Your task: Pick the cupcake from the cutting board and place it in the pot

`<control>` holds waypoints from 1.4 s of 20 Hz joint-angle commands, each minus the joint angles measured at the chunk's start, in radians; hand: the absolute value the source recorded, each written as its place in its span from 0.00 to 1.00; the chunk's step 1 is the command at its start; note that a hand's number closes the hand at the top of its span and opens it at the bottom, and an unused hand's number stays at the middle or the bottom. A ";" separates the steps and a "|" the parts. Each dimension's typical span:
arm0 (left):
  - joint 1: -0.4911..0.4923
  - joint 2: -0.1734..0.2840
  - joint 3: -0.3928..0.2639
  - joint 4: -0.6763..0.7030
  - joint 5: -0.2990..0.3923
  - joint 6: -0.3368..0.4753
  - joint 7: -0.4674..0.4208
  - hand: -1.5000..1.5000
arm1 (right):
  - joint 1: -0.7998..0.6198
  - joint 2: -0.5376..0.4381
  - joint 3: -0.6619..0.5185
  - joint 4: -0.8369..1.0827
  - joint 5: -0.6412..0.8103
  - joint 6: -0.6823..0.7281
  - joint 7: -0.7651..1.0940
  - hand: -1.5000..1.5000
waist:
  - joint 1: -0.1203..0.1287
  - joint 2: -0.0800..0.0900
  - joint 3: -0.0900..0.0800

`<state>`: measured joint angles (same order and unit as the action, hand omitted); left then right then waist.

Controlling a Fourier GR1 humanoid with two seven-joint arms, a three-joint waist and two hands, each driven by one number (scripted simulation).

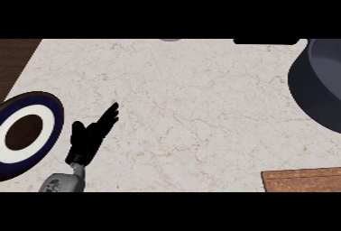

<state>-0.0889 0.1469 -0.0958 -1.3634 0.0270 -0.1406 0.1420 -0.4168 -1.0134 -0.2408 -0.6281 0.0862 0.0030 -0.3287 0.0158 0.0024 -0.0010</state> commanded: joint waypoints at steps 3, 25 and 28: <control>0.049 -0.007 -0.028 -0.042 -0.020 -0.010 -0.020 0.50 | -0.160 0.041 0.131 0.066 0.159 -0.028 0.117 1.00 | 0.020 0.004 0.002; -0.050 -0.022 0.001 0.039 -0.034 -0.004 -0.022 0.50 | -0.499 0.235 0.368 0.484 0.513 0.169 0.460 0.00 | 0.035 0.017 0.004; -0.010 -0.025 -0.017 -0.001 -0.038 0.000 -0.002 0.50 | -0.507 0.264 0.244 0.443 0.391 0.037 0.396 0.00 | 0.042 0.016 0.007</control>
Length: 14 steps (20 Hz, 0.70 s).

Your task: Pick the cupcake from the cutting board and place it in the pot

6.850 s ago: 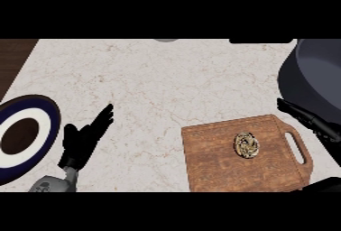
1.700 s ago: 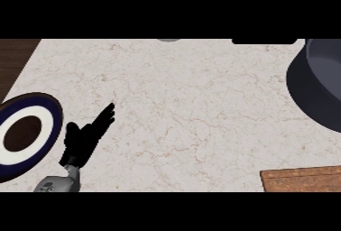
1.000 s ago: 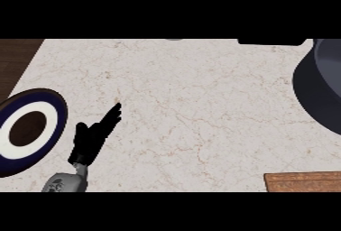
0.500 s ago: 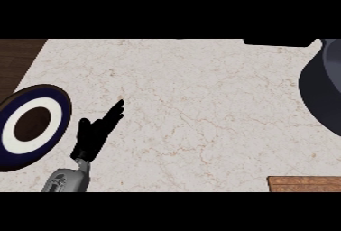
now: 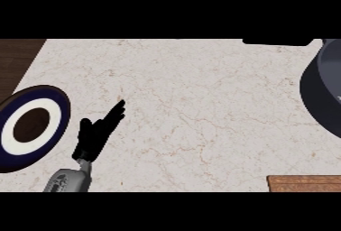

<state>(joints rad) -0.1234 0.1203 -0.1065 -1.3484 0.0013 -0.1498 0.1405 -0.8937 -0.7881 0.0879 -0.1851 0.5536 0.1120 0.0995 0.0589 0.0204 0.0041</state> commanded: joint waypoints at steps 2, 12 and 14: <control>0.013 -0.002 0.009 -0.005 0.009 0.001 -0.006 0.50 | -0.023 0.057 -0.159 -0.039 -0.146 -0.186 -0.101 0.00 | -0.015 -0.004 0.002; 0.024 0.013 0.026 0.001 0.017 -0.012 -0.007 0.50 | -0.008 -0.033 -0.481 -0.044 -0.419 -0.416 -0.249 0.00 | -0.030 -0.004 0.001; 0.019 -0.009 0.020 -0.013 0.013 0.013 0.011 0.50 | 0.002 -0.046 -0.518 -0.052 -0.448 -0.450 -0.292 0.00 | -0.031 -0.006 0.000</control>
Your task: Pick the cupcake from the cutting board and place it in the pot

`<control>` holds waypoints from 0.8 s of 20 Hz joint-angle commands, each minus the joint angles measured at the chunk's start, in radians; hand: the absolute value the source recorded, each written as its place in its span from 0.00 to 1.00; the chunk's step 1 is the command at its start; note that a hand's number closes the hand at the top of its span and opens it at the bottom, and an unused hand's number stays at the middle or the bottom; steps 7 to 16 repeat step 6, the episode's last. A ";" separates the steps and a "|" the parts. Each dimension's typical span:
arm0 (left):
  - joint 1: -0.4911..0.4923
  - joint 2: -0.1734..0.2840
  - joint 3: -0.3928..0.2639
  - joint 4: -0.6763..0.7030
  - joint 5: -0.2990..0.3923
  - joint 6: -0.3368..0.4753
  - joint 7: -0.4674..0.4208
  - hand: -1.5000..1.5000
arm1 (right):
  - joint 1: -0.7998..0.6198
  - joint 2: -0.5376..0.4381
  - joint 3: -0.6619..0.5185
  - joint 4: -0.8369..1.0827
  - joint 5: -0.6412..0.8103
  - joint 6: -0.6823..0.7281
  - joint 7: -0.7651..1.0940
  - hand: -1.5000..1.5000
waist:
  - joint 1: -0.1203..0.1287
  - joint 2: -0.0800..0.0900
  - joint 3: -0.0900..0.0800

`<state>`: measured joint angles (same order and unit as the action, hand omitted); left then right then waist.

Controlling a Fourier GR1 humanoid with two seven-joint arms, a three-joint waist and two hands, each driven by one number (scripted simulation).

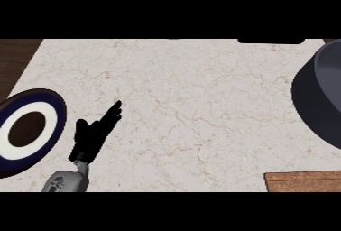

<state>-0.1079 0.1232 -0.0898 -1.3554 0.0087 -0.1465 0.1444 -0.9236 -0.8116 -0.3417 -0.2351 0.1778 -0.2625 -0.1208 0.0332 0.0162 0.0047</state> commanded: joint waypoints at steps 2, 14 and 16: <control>0.002 -0.002 -0.004 -0.024 -0.004 0.007 0.036 0.50 | 0.053 -0.067 -0.139 0.003 -0.119 -0.026 -0.113 0.00 | -0.006 -0.002 0.000; 0.008 -0.009 0.003 -0.042 0.005 0.009 0.032 0.50 | 0.155 -0.141 -0.228 0.011 -0.202 0.079 -0.232 0.00 | -0.017 -0.005 0.000; 0.008 -0.009 0.003 -0.042 0.005 0.009 0.032 0.50 | 0.155 -0.141 -0.228 0.011 -0.202 0.079 -0.232 0.00 | -0.017 -0.005 0.000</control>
